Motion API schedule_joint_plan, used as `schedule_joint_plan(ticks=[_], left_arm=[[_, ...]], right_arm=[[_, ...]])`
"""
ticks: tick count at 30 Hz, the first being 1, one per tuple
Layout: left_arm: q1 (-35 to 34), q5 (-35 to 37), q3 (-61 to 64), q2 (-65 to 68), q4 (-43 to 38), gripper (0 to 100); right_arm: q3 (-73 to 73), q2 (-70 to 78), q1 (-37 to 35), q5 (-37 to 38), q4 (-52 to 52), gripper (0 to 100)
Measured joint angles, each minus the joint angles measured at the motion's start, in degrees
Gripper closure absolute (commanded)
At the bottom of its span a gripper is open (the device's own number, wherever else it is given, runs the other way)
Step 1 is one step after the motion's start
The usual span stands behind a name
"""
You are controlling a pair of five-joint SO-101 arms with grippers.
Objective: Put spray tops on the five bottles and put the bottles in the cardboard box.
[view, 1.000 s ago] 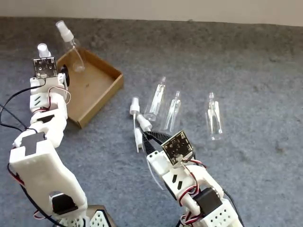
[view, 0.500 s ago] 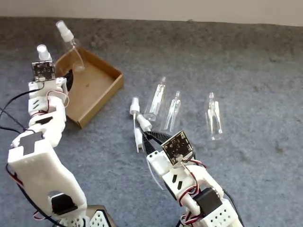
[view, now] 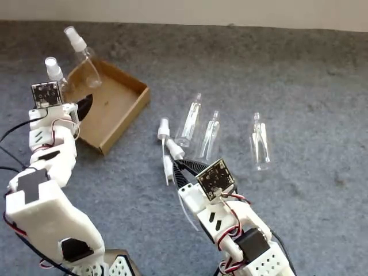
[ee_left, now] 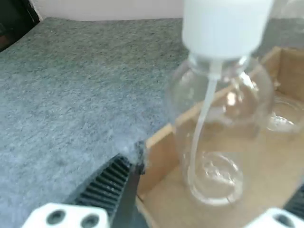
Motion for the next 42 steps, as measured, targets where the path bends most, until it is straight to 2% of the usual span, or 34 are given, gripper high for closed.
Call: schedule_joint_plan(ticks=[4,10,12,15,21,28,33,37,42], left_arm=[[0.0,0.0,6.3,-6.8,0.0,57],[1.1,0.0,15.6,-19.5,0.2,57],[1.9,0.0,17.7,-24.0,2.9,57],[3.4,0.0,18.0,-31.5,12.4,57],[8.2,0.0,18.1,-48.1,38.7,57],[16.3,0.0,18.1,-65.8,63.4,57],[24.1,0.0,18.1,-72.4,72.0,57],[28.7,1.3,17.1,-73.0,76.0,57],[33.4,4.3,9.3,-73.0,84.9,57]], right_arm=[[0.0,0.0,0.0,0.0,0.0,99.3],[0.0,0.0,4.5,0.0,0.0,99.3],[0.0,0.0,5.7,0.0,0.0,99.3],[0.0,0.0,7.2,0.0,0.0,99.3],[0.0,0.0,10.9,0.0,0.0,99.3],[0.0,0.0,17.7,0.0,0.0,99.3],[0.0,0.0,23.7,0.0,0.0,99.3],[0.0,0.0,25.5,0.0,0.0,99.3],[0.0,0.0,26.3,0.0,-2.4,99.3]])
